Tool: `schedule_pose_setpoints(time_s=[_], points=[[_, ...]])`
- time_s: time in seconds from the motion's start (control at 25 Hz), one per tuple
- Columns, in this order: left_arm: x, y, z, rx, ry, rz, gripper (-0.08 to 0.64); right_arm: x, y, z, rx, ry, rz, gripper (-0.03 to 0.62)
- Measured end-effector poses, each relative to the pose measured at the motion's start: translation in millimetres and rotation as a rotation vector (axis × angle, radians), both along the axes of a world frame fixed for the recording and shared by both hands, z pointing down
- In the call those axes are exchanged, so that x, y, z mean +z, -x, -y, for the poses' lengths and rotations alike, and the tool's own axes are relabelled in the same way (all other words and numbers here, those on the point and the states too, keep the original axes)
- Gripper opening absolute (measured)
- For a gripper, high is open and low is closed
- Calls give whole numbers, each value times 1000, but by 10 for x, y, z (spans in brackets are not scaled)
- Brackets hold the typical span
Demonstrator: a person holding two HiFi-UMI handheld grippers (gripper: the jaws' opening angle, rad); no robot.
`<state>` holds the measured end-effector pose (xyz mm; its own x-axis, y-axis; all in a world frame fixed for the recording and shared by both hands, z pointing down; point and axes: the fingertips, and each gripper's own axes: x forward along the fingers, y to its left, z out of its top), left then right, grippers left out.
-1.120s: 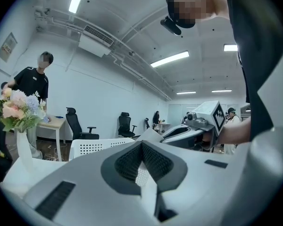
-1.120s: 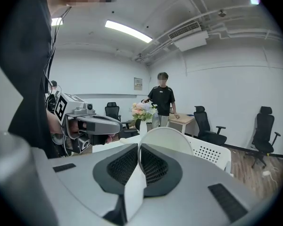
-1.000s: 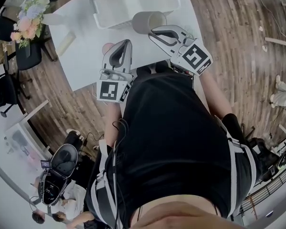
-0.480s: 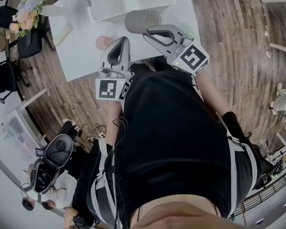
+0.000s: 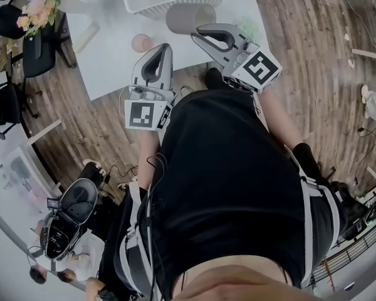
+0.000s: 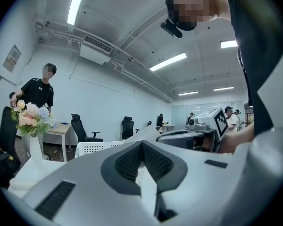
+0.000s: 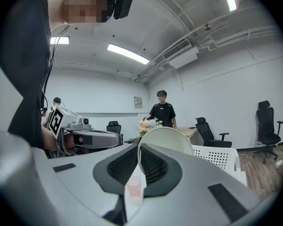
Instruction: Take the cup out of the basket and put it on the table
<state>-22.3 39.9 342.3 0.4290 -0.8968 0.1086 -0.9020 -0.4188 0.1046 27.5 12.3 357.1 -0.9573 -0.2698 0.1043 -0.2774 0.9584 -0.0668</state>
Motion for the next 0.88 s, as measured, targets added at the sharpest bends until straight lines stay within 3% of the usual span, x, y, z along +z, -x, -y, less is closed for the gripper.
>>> schedule_pose_setpoints(time_s=[0.48, 0.88], points=[[-19, 279, -820, 95, -14, -39, 21, -194, 282, -832, 66, -23, 22, 35], [-61, 203, -822, 34, -12, -39, 21, -349, 165, -846, 66, -35, 60, 35]])
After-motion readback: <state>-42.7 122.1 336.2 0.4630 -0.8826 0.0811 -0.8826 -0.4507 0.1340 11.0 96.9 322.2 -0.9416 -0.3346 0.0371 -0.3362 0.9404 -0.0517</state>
